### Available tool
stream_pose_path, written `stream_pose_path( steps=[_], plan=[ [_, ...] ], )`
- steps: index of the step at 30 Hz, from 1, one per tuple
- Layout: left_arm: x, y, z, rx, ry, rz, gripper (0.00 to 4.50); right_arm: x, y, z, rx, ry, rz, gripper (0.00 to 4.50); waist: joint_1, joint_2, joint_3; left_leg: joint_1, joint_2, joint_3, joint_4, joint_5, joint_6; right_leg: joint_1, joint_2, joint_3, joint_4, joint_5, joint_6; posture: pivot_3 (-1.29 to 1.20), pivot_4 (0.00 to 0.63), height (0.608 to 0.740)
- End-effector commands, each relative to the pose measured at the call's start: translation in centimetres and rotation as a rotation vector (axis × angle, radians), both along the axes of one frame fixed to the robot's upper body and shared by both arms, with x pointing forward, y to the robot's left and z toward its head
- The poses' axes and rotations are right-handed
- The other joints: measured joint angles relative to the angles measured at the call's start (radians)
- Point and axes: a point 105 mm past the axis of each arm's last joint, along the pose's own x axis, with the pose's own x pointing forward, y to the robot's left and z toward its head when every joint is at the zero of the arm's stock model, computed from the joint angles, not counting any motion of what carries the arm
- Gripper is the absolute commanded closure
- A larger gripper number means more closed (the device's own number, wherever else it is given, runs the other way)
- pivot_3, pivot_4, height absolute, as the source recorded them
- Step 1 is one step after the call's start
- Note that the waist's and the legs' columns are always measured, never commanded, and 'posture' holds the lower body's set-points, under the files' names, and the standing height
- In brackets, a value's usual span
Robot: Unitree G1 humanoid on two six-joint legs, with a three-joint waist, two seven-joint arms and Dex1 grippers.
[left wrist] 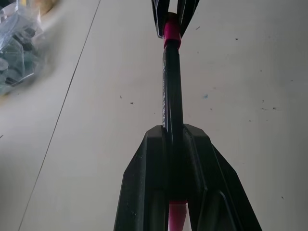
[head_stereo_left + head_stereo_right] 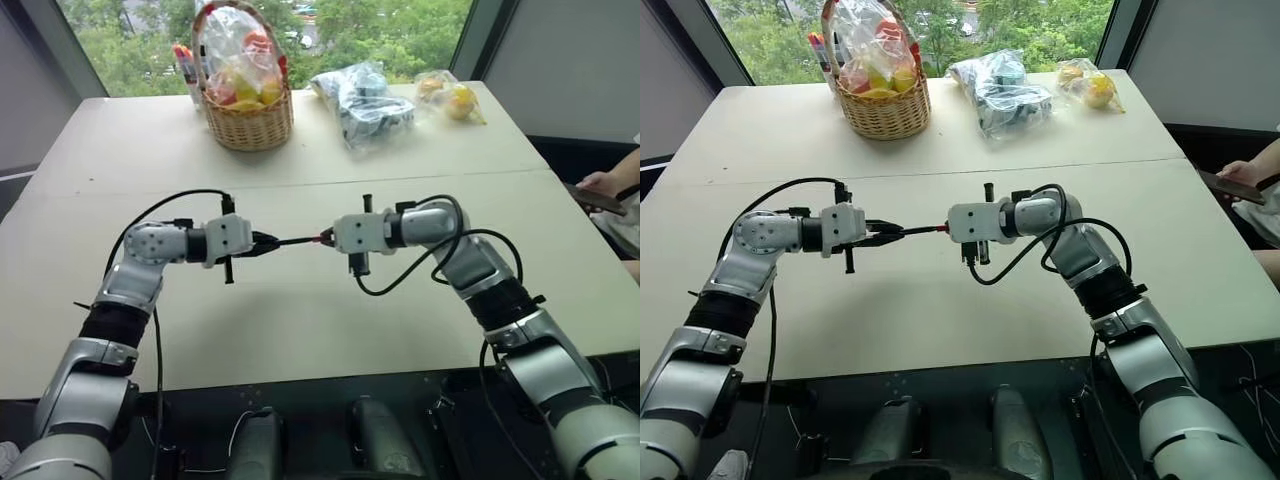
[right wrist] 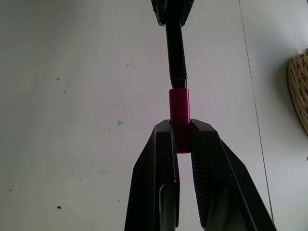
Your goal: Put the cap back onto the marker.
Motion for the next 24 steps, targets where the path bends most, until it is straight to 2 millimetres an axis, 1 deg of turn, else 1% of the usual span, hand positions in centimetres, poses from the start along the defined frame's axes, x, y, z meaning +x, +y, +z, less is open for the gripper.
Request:
stream_pose_path(
  steps=[1, 4, 8, 12, 17, 20, 24],
  plan=[
    [-0.2, -0.8, 1.1, -0.032, -0.058, -0.036, 4.50, -0.1, 1.4, 1.7, 0.036, -0.048, 0.029, 4.42, 0.000, 0.000, 0.000, 0.000, 0.000, 0.000, 0.000, 0.000, 0.000, 0.000, 0.000, 0.000, 0.000, 0.000, 0.000, 0.00, 0.150, 0.740],
    [-0.1, -1.1, 1.1, -0.029, -0.070, -0.049, 4.50, -0.6, 2.1, 2.0, 0.050, -0.046, 0.047, 4.42, 0.000, 0.000, 0.000, 0.000, 0.000, 0.000, 0.000, 0.000, 0.000, 0.000, 0.000, 0.000, 0.000, 0.000, 0.000, 0.00, 0.150, 0.740],
    [0.1, -1.4, 1.2, -0.011, -0.091, -0.074, 4.50, -1.1, 2.7, 1.8, 0.037, -0.051, 0.072, 4.42, 0.000, 0.000, 0.000, 0.000, 0.000, 0.000, 0.000, 0.000, 0.000, 0.000, 0.000, 0.000, 0.000, 0.000, 0.000, 0.00, 0.150, 0.740],
    [0.5, -1.8, 1.2, 0.048, -0.146, -0.098, 4.50, -1.3, 3.1, 0.7, -0.046, -0.087, 0.090, 4.42, 0.000, 0.000, 0.000, 0.000, 0.000, 0.000, 0.000, 0.000, 0.000, 0.000, 0.000, 0.000, 0.000, 0.000, 0.000, 0.00, 0.150, 0.740],
    [1.3, -1.4, 1.4, 0.061, -0.190, -0.066, 4.50, -1.1, 4.0, -0.1, -0.098, -0.132, 0.094, 4.42, -0.001, 0.000, 0.000, 0.000, 0.000, 0.000, 0.000, 0.000, 0.000, -0.001, 0.000, 0.000, 0.000, 0.000, 0.000, 0.00, 0.150, 0.740],
    [1.7, -1.0, 1.5, 0.061, -0.211, -0.038, 4.50, -1.0, 4.8, 0.2, -0.071, -0.136, 0.084, 4.42, -0.001, 0.000, 0.000, 0.000, 0.000, 0.000, 0.000, 0.000, 0.000, -0.001, 0.000, 0.000, 0.001, 0.000, 0.000, 0.00, 0.150, 0.740],
    [1.8, -0.9, 1.8, 0.009, -0.218, -0.011, 4.50, -0.4, 5.5, 1.1, -0.019, -0.159, 0.052, 4.42, -0.001, 0.000, 0.000, 0.000, 0.000, 0.000, 0.000, 0.000, 0.000, -0.001, 0.000, 0.000, 0.001, 0.000, 0.000, 0.00, 0.150, 0.740]
  ],
)
